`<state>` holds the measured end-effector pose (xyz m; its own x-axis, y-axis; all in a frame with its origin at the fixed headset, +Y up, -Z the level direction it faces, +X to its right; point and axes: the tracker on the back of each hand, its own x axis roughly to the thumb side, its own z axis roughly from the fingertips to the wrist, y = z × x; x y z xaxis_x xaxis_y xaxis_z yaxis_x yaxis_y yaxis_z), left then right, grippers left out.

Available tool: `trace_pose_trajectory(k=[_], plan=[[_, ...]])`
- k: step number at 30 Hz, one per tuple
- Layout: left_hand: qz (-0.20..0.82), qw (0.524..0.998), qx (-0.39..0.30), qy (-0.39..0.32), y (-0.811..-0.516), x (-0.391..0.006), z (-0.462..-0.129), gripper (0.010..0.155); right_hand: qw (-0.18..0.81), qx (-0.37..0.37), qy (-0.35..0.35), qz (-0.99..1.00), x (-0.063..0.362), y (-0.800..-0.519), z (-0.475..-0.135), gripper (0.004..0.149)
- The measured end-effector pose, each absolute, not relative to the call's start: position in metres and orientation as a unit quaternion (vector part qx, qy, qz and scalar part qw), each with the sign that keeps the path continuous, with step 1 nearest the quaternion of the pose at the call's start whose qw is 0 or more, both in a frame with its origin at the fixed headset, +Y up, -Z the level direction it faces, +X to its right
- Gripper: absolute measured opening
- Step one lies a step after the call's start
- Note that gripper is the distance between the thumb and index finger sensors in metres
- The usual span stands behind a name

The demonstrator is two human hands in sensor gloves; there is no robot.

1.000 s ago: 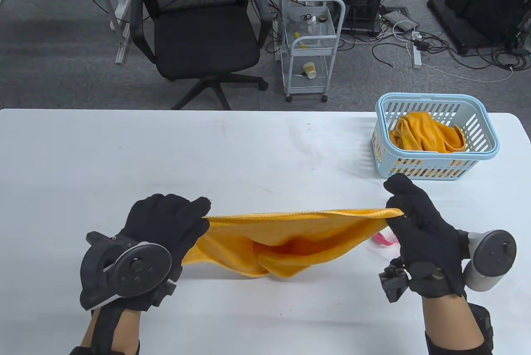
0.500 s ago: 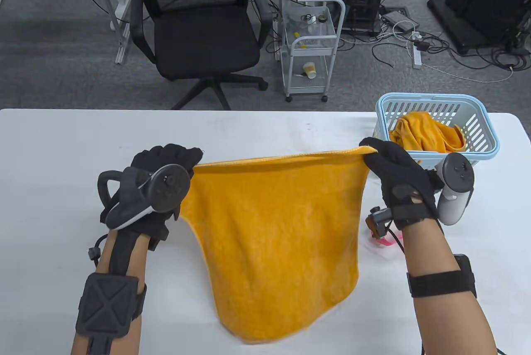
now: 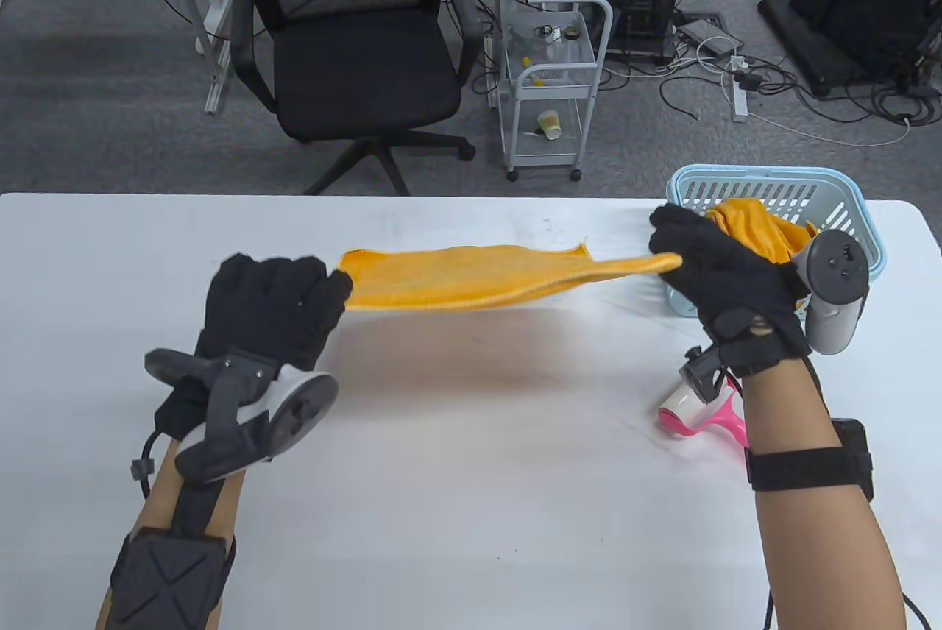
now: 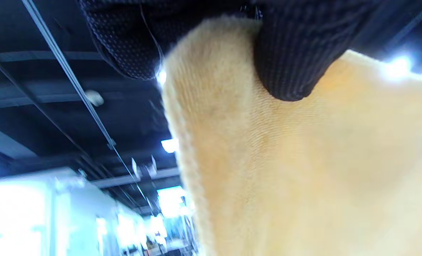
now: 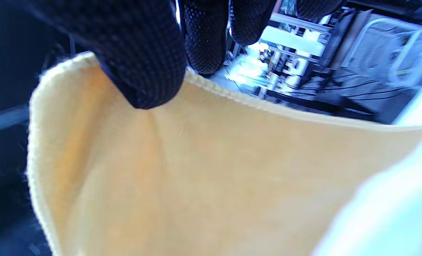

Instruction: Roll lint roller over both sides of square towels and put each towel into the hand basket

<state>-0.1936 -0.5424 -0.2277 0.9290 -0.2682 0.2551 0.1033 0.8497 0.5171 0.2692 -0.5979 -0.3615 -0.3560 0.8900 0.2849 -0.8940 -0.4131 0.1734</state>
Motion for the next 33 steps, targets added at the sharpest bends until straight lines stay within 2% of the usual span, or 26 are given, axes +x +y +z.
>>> trace_pose_trajectory(k=[5, 6, 8, 11, 12, 14, 15, 18, 19, 21, 24, 28, 31, 33], plan=[[-0.149, 0.965, 0.069, -0.206, -0.665, -0.183, -0.224, 0.043, 0.367, 0.154, 0.096, 0.912, 0.256, -0.686, -0.34, 0.038], [-0.149, 0.964, 0.041, -0.214, -0.682, -0.179, -0.224, 0.044, 0.329, 0.152, 0.11, 0.925, 0.252, -0.701, -0.336, 0.038], [-0.136, 0.961, -0.04, -0.24, -0.722, -0.169, -0.224, 0.044, 0.256, 0.157, 0.134, 0.944, 0.244, -0.727, -0.325, 0.038], [-0.132, 0.941, -0.15, -0.271, -0.757, -0.156, -0.219, 0.044, 0.157, 0.173, 0.139, 0.962, 0.237, -0.743, -0.31, 0.04], [-0.134, 0.939, -0.16, -0.275, -0.761, -0.154, -0.217, 0.045, 0.145, 0.175, 0.136, 0.964, 0.236, -0.744, -0.308, 0.042], [-0.161, 0.919, -0.22, -0.286, -0.768, -0.151, -0.212, 0.058, 0.058, 0.188, 0.114, 0.974, 0.237, -0.738, -0.295, 0.047], [-0.151, 0.921, -0.222, -0.283, -0.765, -0.152, -0.212, 0.06, 0.045, 0.182, 0.102, 0.977, 0.239, -0.735, -0.293, 0.049], [-0.091, 0.942, -0.188, -0.264, -0.753, -0.163, -0.217, 0.064, -0.012, 0.115, 0.004, 0.993, 0.258, -0.727, -0.287, 0.06], [-0.075, 0.949, -0.182, -0.247, -0.751, -0.169, -0.22, 0.065, -0.022, 0.085, -0.015, 0.996, 0.269, -0.726, -0.288, 0.07], [-0.067, 0.957, -0.183, -0.217, -0.755, -0.179, -0.227, 0.067, -0.026, 0.028, -0.029, 0.999, 0.286, -0.729, -0.289, 0.08], [-0.067, 0.956, -0.215, -0.191, -0.773, -0.191, -0.234, 0.078, 0.007, -0.042, 0.005, 0.999, 0.313, -0.74, -0.291, 0.099], [-0.097, 0.945, -0.257, -0.175, -0.786, -0.196, -0.237, 0.093, -0.007, -0.11, 0.065, 0.992, 0.331, -0.75, -0.292, 0.109], [-0.1, 0.945, -0.258, -0.173, -0.788, -0.195, -0.237, 0.095, 0.007, -0.136, 0.115, 0.984, 0.341, -0.76, -0.294, 0.107], [-0.106, 0.945, -0.257, -0.172, -0.788, -0.195, -0.237, 0.095, 0.023, -0.141, 0.127, 0.982, 0.345, -0.768, -0.296, 0.094]])
